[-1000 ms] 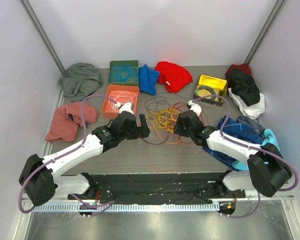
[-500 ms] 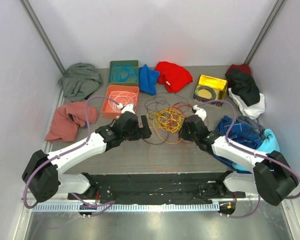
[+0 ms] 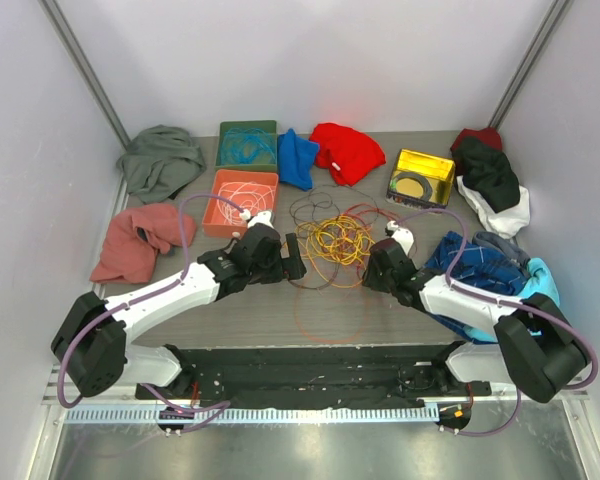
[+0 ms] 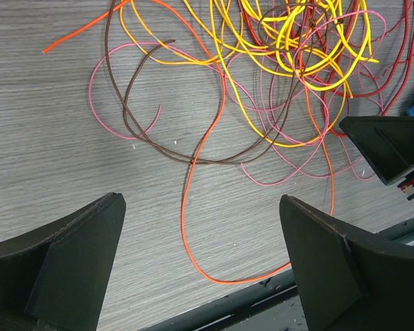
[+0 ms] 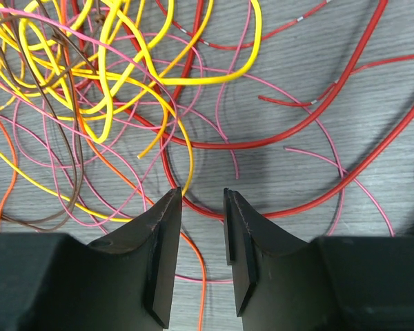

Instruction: Untangle the cables

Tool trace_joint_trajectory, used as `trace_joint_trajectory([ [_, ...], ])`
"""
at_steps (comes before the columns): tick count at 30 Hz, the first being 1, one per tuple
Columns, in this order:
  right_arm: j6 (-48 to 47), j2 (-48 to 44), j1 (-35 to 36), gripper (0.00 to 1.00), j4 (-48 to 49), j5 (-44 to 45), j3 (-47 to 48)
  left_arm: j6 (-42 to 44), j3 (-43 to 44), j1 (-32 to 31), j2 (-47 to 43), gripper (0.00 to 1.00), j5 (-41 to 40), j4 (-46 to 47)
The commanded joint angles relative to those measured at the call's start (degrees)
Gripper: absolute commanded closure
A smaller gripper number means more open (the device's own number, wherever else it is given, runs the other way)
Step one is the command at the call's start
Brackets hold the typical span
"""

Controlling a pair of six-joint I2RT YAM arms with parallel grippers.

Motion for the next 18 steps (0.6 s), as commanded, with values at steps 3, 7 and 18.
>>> trace_joint_trajectory([
  [3, 0.5, 1.3, -0.4, 0.62, 5.2, 0.9, 0.4, -0.7, 0.3, -0.2, -0.3, 0.00, 0.3, 2.2],
  [7, 0.7, 3.3, -0.6, 0.62, 5.9, 0.5, 0.5, -0.7, 0.4, -0.2, -0.1, 0.00, 0.4, 2.2],
  [18, 0.5, 7.0, -0.7, 0.77, 10.5, 0.3, 0.1, -0.6, 0.4, -0.2, 0.8, 0.00, 0.6, 2.2],
])
